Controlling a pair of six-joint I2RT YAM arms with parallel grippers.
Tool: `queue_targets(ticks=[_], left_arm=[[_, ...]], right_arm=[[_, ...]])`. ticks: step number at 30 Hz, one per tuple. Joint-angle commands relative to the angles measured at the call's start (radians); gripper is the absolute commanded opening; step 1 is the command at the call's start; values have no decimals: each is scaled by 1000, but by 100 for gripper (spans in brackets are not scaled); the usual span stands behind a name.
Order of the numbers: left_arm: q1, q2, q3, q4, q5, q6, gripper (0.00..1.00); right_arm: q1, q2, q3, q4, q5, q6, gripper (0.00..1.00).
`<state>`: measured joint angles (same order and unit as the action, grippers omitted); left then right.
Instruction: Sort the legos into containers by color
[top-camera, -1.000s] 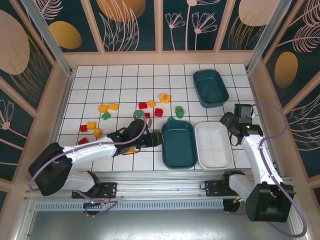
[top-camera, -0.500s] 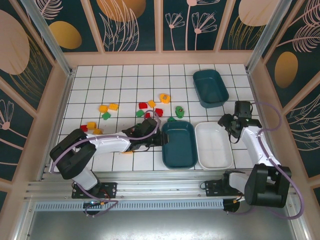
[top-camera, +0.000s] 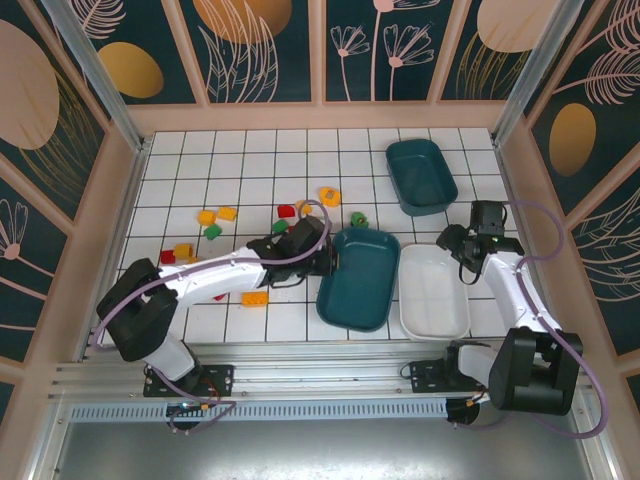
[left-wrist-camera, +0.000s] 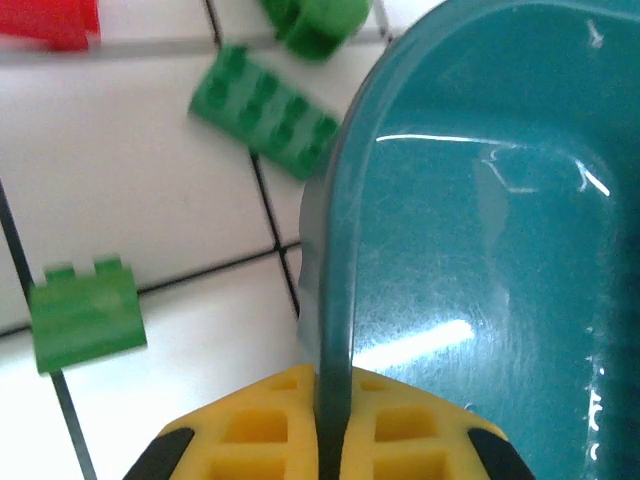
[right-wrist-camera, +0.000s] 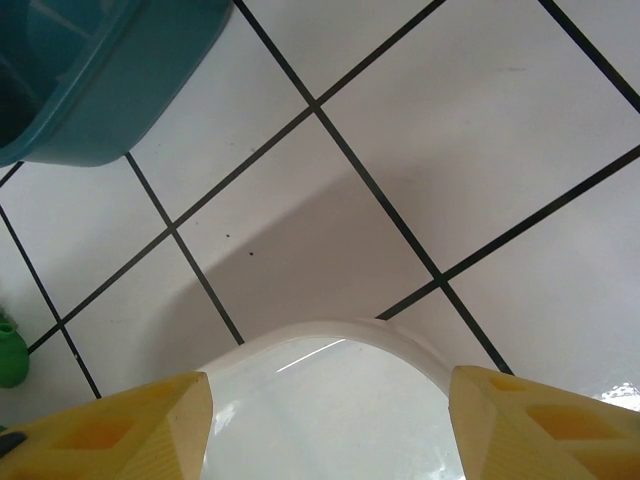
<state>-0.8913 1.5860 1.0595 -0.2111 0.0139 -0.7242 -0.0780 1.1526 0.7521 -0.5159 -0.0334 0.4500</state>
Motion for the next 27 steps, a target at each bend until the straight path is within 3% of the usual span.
queue_targets(ticks=[1,4,8,13,17,23,27], left_arm=[[100,-52,196,-120,-90,161,0],[272,27,376,-184,-60,287,0],[441,267,690,-342,-108,455,0],[652,564,979,-484,26,502,0],[721,701,1102,-523,-19,539,0],[785,821,1194,-526,23,561,0],[800,835,1188,-513,8,587,0]], right_arm=[[-8,-24,17,33,-24,-20,64],[-9,-35,16,40,-28,-27,64],[-8,-42,4,49,-68,-22,66],[-9,-34,-10,43,-122,-5,70],[-4,-21,-14,17,-140,25,70],[7,-17,-17,-16,-114,43,71],[81,-64,-1,-62,-45,29,69]])
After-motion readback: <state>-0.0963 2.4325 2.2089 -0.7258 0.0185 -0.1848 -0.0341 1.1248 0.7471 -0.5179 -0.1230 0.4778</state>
